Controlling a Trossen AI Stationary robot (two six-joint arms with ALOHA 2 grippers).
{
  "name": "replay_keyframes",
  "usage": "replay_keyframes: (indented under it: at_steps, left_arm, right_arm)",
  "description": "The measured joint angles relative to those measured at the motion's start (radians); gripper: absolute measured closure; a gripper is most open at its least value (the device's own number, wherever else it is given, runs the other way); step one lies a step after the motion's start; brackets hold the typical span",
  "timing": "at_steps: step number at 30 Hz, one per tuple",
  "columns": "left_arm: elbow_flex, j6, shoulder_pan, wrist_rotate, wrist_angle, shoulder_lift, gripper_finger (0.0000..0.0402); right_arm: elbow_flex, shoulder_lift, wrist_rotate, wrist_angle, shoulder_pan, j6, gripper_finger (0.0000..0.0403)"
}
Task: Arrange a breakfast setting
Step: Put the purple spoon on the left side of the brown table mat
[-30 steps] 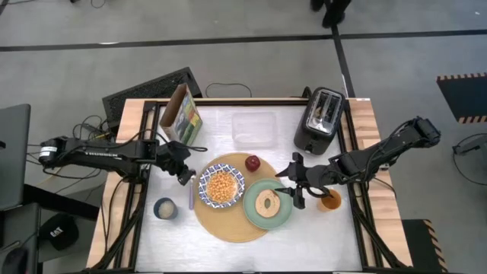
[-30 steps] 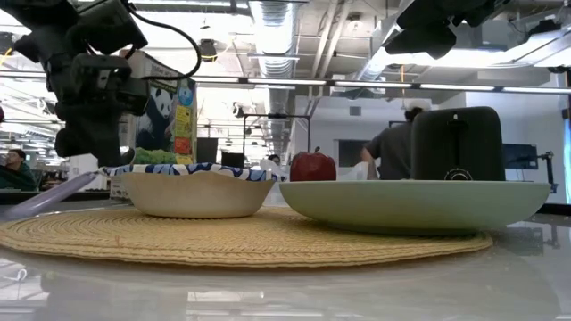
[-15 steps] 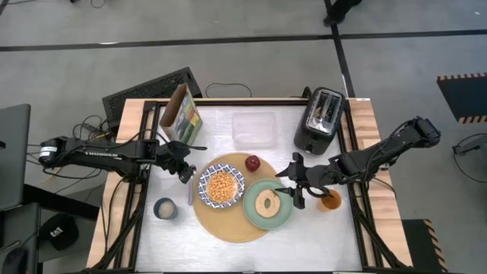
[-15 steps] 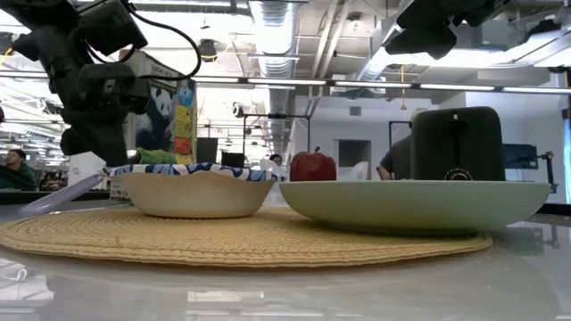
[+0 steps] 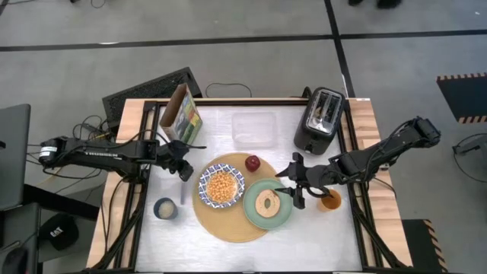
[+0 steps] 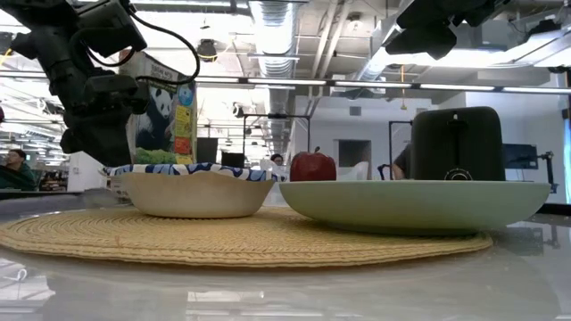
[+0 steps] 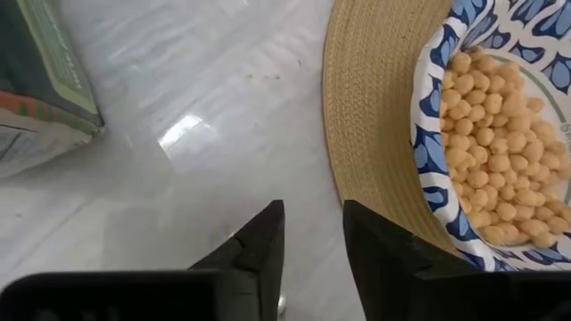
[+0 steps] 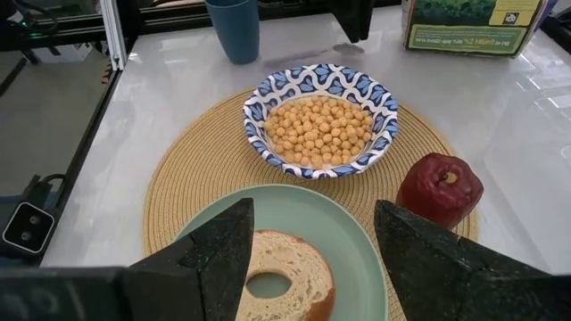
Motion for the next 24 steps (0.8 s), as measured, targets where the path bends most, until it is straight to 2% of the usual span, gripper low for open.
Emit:
replay_keyframes:
  at_steps: [4, 13, 20, 24]
  left_arm:
    - [0.0, 0.017, 0.0, -0.001, 0.0, 0.0, 0.0293]
    - [0.0, 0.016, 0.0, 0.08, -0.005, 0.0, 0.0292]
    - [0.09, 0.011, -0.008, 0.076, -0.124, -0.002, 0.0292]
    - [0.112, -0.068, -0.036, 0.079, -0.213, -0.002, 0.0292]
  right_arm:
    - [0.0, 0.0, 0.0, 0.0, 0.0, 0.0, 0.0143]
    - [0.0, 0.0, 0.0, 0.0, 0.0, 0.0, 0.0143]
    - [0.0, 0.0, 0.0, -0.001, 0.0, 0.0, 0.0143]
    - [0.0, 0.0, 0.0, -0.012, 0.0, 0.007, 0.0143]
